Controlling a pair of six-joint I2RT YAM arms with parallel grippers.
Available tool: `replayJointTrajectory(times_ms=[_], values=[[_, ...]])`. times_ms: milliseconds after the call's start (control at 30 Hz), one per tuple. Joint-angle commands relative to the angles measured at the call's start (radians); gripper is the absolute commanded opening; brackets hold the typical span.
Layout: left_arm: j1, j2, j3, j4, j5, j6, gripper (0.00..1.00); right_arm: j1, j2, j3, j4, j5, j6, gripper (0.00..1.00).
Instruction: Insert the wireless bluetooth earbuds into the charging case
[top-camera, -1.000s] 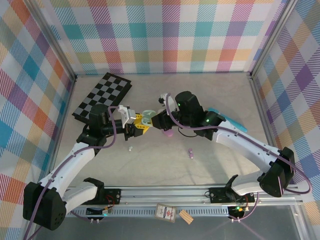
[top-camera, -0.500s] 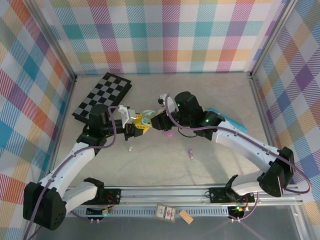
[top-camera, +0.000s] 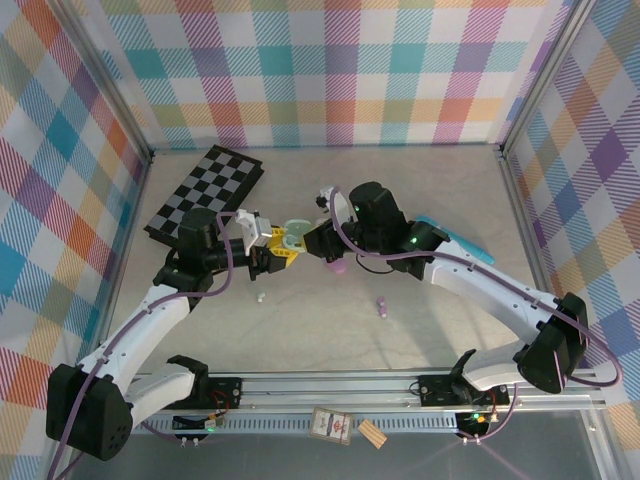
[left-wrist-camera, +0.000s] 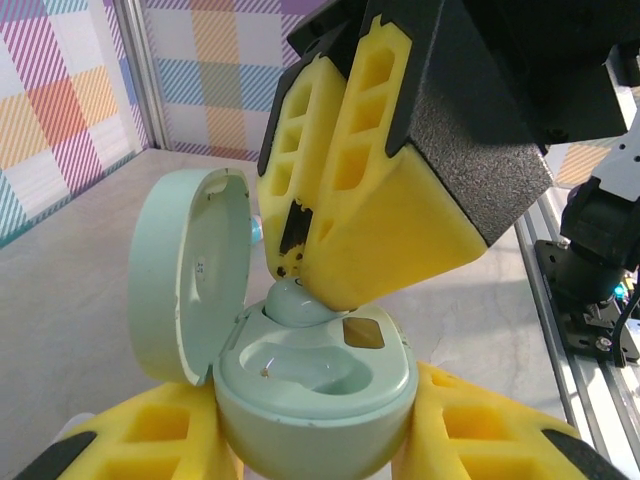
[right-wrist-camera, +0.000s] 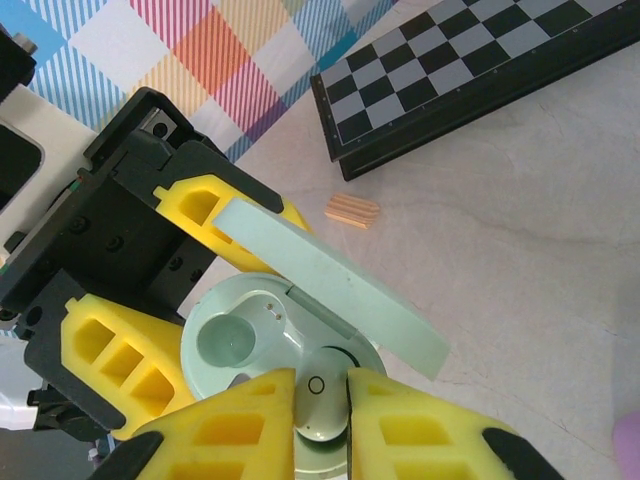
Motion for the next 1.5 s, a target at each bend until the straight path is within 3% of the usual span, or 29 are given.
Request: replayJointTrajectory(times_ms=[0,733,1467], values=[[-0.002,-0.02,0.016,-0.018,0.037,0.044,0.33,0.002,-0.033,-0.008,0.034,0.041,-0.004,0.18],[-0.006,-0.016,0.014,-0.025,0.014,0.047,0.33,0.002,-0.028,-0.018,0.109,0.017,0.039,0.19],[-0.011,-0.009,0.018,-0.023,-0.012,0.046,0.33,0.008,0.06,0.005,0.181,-0.106,0.106,0.21]])
